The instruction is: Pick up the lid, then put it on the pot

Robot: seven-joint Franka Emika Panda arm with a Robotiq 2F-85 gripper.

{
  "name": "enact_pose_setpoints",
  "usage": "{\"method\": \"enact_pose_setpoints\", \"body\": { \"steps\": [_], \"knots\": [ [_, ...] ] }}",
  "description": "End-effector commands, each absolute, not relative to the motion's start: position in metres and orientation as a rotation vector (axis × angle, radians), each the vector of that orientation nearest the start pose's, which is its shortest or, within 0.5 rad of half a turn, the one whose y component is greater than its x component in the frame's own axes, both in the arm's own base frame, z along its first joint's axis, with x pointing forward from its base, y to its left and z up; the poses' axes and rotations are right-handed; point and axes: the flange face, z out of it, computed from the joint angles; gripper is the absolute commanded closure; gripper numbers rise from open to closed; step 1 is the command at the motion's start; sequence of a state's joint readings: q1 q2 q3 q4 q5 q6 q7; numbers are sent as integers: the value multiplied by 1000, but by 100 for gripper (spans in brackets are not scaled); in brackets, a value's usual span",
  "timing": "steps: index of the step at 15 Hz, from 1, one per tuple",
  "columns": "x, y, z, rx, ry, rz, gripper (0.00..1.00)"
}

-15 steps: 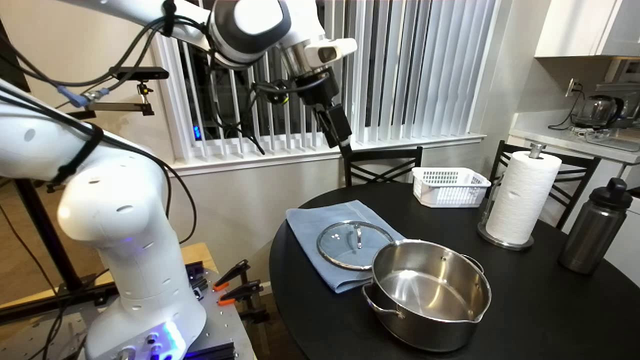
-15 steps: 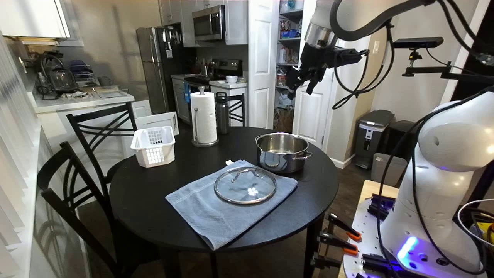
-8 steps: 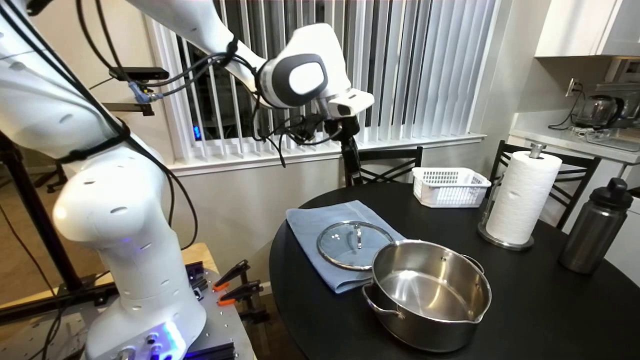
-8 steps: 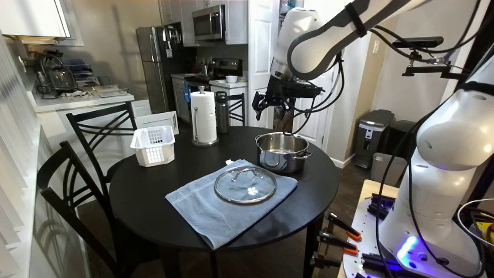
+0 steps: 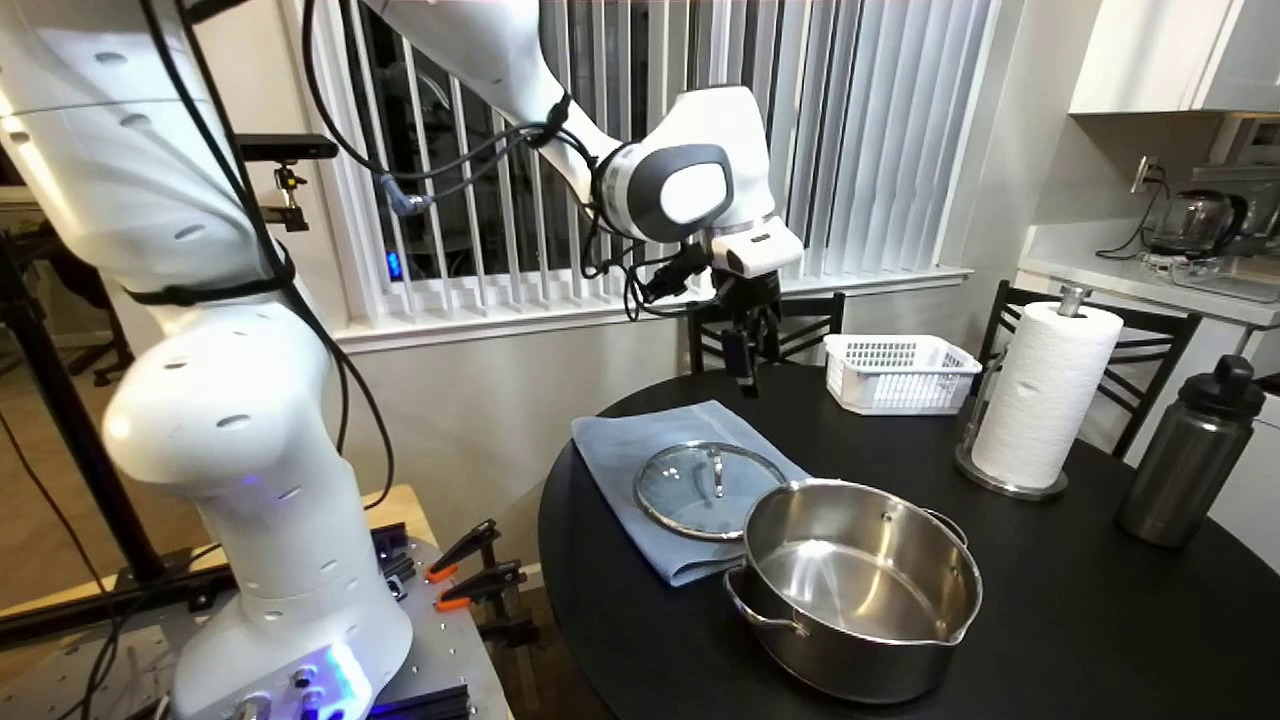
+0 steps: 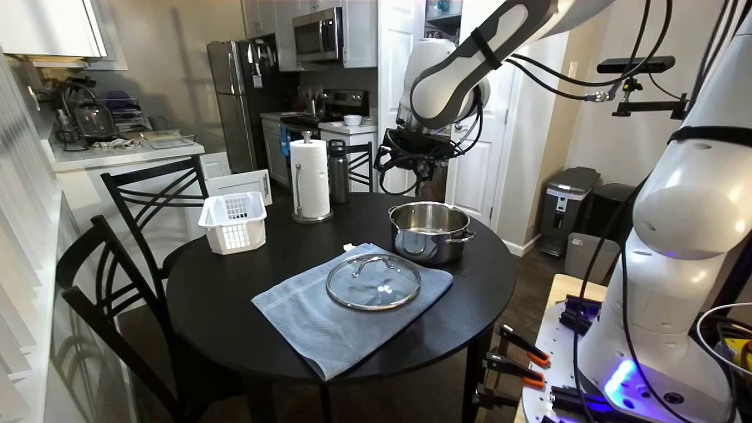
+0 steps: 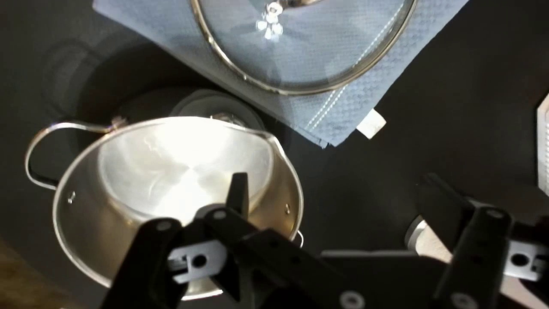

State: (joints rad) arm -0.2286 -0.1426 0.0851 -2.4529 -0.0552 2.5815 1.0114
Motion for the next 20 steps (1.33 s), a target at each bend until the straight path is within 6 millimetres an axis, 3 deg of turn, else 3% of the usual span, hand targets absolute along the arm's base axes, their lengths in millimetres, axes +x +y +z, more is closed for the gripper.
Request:
{"method": "enact_pose_setpoints", "body": {
  "steps": [1,4,7,15,17,20],
  "knots": [
    [486,-63,379,-2568,1622,-367,0],
    [488,-55,380,-2549,1636,-339,0],
    [509,-42,371,-2333,1857,-411,0],
    [579,-29,273,-1995,2365,-342,0],
    [585,-6,252,-1920,2507,-298,0],
    [577,40,236,-1810,2708,-180,0]
  ]
}}
